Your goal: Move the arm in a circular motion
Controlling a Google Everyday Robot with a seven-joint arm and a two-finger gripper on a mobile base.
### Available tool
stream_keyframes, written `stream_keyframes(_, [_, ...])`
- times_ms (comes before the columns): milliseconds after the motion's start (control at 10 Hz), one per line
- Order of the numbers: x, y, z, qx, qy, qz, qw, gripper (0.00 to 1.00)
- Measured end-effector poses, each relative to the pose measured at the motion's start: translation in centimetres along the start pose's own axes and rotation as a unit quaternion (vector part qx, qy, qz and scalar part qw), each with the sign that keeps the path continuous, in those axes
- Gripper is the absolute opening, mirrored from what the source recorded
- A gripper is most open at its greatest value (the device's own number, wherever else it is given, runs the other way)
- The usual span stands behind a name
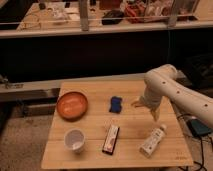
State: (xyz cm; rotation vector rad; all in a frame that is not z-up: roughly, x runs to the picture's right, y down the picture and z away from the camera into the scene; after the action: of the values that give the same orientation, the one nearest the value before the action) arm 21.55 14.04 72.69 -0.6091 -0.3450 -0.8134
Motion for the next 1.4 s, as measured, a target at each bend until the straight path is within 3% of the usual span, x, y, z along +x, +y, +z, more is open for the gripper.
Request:
stream_keyframes(300, [-4.2, 0.0, -0.5, 0.01, -0.01, -0.02, 0.9997, 0.8])
stream_keyframes(500, [-8.0, -1.7, -0.4, 0.011, -0.019, -0.038, 0.999, 0.8])
stream_keyframes(800, [-14.0, -7.0, 0.0, 0.006, -0.027, -0.092, 0.9954, 0.8])
stream_keyframes(1000, [-16.8, -11.6, -0.1, 0.003, -0.03, -0.137, 0.9901, 0.8])
stream_keyframes(1200, [-17.7, -15.7, -0.1, 0.001, -0.031, -0.168, 0.9853, 0.8])
stream_keyframes(1400, [-16.7, -18.8, 0.2, -0.002, -0.028, -0.174, 0.9844, 0.8])
